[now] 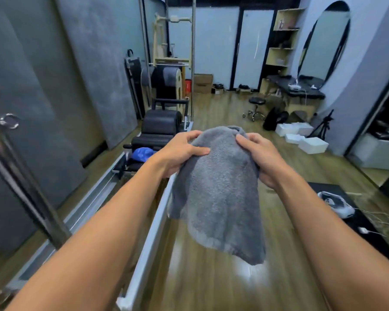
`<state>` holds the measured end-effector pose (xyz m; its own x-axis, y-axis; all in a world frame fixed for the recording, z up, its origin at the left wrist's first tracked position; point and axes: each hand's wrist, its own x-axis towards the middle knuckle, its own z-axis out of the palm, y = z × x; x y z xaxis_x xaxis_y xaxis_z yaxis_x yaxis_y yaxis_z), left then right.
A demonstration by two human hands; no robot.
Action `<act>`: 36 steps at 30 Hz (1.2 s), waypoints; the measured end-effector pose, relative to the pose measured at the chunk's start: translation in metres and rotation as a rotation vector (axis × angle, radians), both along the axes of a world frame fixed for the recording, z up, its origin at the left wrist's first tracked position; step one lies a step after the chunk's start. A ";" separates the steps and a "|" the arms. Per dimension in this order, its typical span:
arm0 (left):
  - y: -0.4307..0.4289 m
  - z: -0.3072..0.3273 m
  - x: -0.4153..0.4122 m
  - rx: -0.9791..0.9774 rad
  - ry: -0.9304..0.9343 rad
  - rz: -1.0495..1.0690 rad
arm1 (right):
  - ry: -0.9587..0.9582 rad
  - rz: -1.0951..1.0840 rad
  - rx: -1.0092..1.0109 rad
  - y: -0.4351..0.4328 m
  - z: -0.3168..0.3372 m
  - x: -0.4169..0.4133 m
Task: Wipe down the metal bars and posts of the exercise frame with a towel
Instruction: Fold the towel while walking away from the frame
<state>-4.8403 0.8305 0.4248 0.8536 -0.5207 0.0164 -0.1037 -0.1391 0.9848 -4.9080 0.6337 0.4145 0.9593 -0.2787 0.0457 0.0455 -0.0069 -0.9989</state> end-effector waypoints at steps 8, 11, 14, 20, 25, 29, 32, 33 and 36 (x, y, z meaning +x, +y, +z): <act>-0.100 -0.001 0.165 0.179 -0.274 0.052 | 0.040 -0.080 0.008 -0.088 0.001 0.143; -0.138 -0.008 0.214 0.216 -0.489 0.227 | 0.034 -0.180 0.141 -0.123 0.005 0.202; -0.176 -0.025 0.264 0.232 -0.622 0.304 | 0.038 -0.267 0.234 -0.162 -0.003 0.266; -0.249 -0.050 0.378 0.536 -0.917 0.180 | 0.005 -0.321 0.345 -0.240 -0.012 0.397; -0.310 -0.052 0.476 0.821 -0.991 0.363 | -0.032 -0.331 0.384 -0.305 0.010 0.510; -0.359 -0.048 0.559 0.500 -0.441 0.523 | -0.069 -0.330 0.392 -0.341 0.023 0.603; -0.401 -0.057 0.640 0.016 0.129 0.401 | -0.094 -0.309 0.332 -0.367 0.024 0.675; -0.415 -0.056 0.664 -0.118 0.286 0.335 | -0.100 -0.305 0.311 -0.377 0.022 0.699; -0.459 -0.042 0.737 -0.378 0.480 0.218 | -0.091 -0.297 0.260 -0.404 0.017 0.765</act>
<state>-4.1036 0.3719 0.3825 0.8970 -0.3676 -0.2455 0.3520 0.2579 0.8998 -4.1426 0.2296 0.4316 0.8304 -0.5568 0.0185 0.1683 0.2192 -0.9611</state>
